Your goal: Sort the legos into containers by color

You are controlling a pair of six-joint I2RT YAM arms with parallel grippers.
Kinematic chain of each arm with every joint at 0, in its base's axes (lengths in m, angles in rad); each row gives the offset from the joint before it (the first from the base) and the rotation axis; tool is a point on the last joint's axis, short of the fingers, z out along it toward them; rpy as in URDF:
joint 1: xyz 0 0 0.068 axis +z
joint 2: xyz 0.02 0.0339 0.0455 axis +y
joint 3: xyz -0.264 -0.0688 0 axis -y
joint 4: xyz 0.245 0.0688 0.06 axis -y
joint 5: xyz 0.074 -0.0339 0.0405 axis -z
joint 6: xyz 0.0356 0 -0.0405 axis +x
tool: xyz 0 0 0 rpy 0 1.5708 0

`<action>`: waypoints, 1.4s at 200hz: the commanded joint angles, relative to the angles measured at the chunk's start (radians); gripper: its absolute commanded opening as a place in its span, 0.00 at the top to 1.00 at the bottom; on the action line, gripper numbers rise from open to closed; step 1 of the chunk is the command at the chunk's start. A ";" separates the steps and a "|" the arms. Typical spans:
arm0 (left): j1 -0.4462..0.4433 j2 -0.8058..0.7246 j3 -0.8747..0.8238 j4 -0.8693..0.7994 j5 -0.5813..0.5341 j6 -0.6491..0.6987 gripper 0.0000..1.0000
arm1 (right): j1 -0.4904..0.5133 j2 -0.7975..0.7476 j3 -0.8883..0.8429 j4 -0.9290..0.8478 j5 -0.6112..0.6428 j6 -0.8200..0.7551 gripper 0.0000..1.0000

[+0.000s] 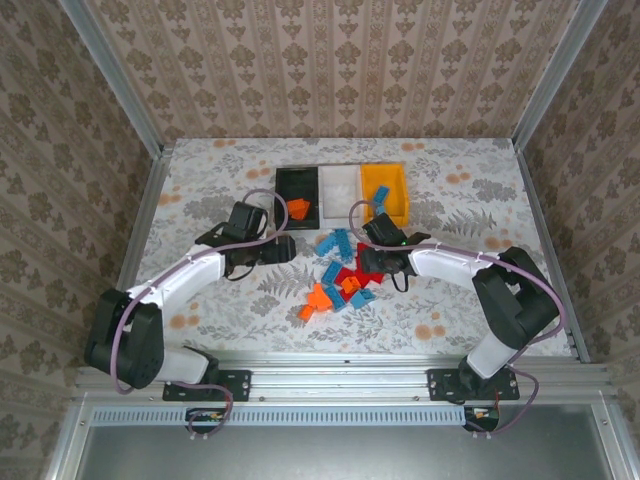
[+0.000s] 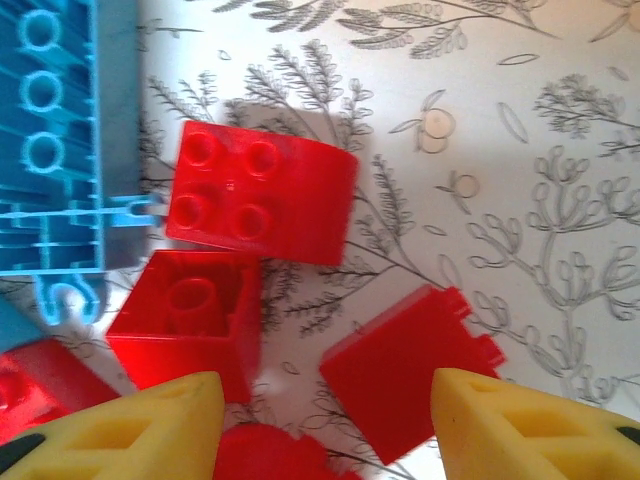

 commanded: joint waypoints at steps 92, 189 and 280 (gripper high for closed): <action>-0.009 0.006 0.013 0.032 0.035 -0.030 0.15 | -0.079 -0.098 -0.066 0.016 -0.046 0.070 0.35; -0.017 -0.013 -0.016 0.037 0.032 -0.041 0.15 | -0.081 0.074 0.026 0.020 0.081 0.187 0.35; -0.029 -0.010 -0.008 0.043 0.038 -0.038 0.15 | -0.135 -0.057 -0.084 -0.034 0.089 0.146 0.42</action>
